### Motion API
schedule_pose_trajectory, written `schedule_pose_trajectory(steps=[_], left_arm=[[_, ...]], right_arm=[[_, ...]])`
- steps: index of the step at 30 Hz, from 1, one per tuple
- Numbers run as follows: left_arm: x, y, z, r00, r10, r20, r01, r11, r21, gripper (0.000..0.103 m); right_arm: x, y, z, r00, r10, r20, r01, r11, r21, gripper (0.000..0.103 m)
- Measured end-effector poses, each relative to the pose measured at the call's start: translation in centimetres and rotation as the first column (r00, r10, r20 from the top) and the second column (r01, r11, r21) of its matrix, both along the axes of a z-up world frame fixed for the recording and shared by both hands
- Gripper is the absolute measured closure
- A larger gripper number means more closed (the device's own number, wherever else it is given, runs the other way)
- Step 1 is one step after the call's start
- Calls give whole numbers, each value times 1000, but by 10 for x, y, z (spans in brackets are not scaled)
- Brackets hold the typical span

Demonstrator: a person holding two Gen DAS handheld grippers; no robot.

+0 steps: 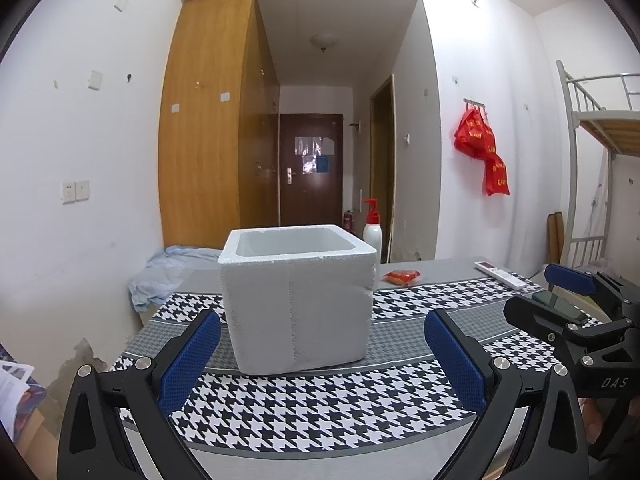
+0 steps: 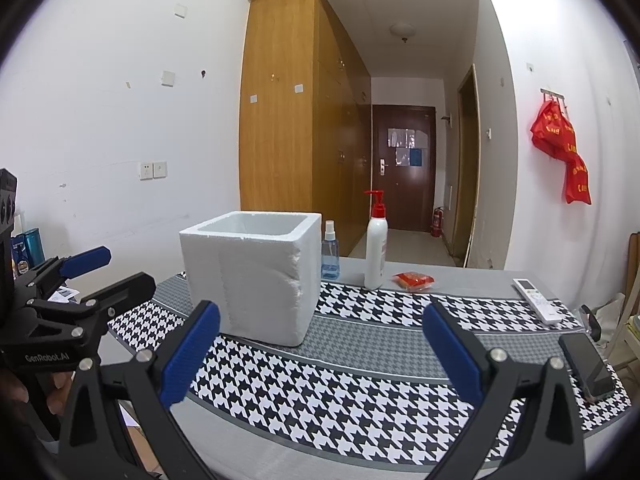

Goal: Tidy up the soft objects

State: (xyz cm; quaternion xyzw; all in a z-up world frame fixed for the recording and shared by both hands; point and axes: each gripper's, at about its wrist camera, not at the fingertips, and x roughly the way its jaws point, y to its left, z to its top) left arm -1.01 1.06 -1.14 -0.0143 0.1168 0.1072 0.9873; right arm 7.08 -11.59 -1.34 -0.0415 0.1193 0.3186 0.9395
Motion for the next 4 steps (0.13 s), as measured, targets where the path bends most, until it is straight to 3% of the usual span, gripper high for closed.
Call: schedule_pose_trajectory(steps=[4], left_arm=[[-1,-1,0,1000,-10,1,10,1000,1,1]], right_arm=[[0,1,-1,1000,0,2,0,1000,-6,1]])
